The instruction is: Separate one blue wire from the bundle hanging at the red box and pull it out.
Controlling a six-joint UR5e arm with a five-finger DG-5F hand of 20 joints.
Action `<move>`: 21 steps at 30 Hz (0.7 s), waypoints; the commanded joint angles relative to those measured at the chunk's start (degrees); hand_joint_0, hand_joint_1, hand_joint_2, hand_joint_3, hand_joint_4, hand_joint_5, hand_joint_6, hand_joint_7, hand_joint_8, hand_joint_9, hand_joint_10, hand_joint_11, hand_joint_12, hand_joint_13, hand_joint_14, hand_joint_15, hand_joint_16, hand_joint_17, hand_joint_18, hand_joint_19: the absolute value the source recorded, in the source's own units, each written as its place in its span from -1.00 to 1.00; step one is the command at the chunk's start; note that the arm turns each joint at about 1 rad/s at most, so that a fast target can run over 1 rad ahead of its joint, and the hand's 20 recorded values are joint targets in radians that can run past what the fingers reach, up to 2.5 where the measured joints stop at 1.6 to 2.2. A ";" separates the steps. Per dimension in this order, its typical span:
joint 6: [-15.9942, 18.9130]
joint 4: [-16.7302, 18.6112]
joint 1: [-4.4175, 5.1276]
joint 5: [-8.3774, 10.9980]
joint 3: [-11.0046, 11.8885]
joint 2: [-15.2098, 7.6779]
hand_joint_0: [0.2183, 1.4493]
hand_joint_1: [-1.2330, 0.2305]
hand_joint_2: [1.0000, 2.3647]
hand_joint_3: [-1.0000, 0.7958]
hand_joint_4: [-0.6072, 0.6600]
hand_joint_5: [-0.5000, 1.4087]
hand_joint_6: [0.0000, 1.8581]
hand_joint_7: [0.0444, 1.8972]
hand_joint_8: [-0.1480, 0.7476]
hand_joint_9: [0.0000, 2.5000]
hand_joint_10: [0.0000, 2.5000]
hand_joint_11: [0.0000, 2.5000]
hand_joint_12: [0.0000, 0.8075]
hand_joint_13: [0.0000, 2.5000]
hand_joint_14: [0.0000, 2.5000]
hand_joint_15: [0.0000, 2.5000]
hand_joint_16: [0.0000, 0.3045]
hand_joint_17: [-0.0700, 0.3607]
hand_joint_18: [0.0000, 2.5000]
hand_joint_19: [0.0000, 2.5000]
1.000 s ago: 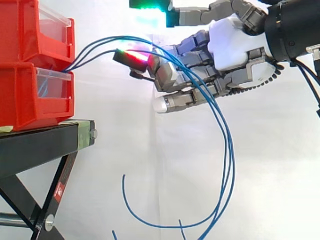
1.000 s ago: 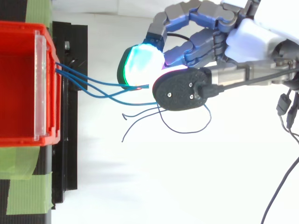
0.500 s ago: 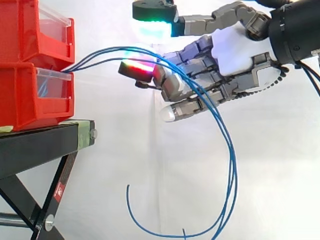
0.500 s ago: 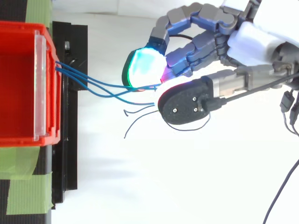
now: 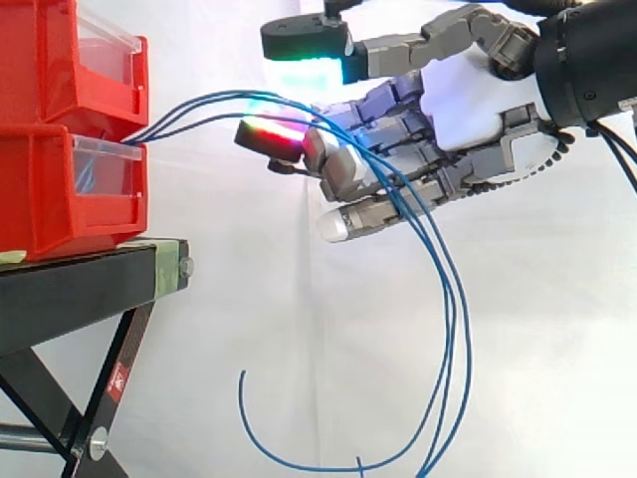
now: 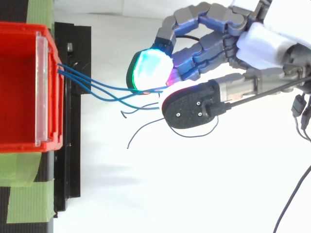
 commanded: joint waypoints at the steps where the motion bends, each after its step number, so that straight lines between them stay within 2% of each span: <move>1: 0.00 0.01 0.00 -0.04 0.02 0.00 -0.28 -0.55 -0.98 -0.23 0.24 -0.71 -0.05 -0.14 -0.02 -0.31 -0.99 0.20 -0.07 -0.22 -0.99 0.26 -0.66 -0.13 -0.52 -0.64; 8: 0.09 0.10 0.00 -0.04 0.02 0.00 -0.26 -0.51 -0.98 -0.22 0.24 -0.71 -0.04 -0.15 -0.01 -0.29 -0.99 0.19 -0.08 -0.20 -0.99 0.26 -0.66 -0.14 -0.51 -0.63; 21: 0.17 0.10 0.09 0.05 0.02 0.00 -0.33 -0.37 -0.97 -0.07 0.19 -0.70 -0.03 -0.13 -0.01 -0.24 -0.99 0.17 -0.07 -0.16 -1.00 0.25 -0.67 -0.15 -0.47 -0.59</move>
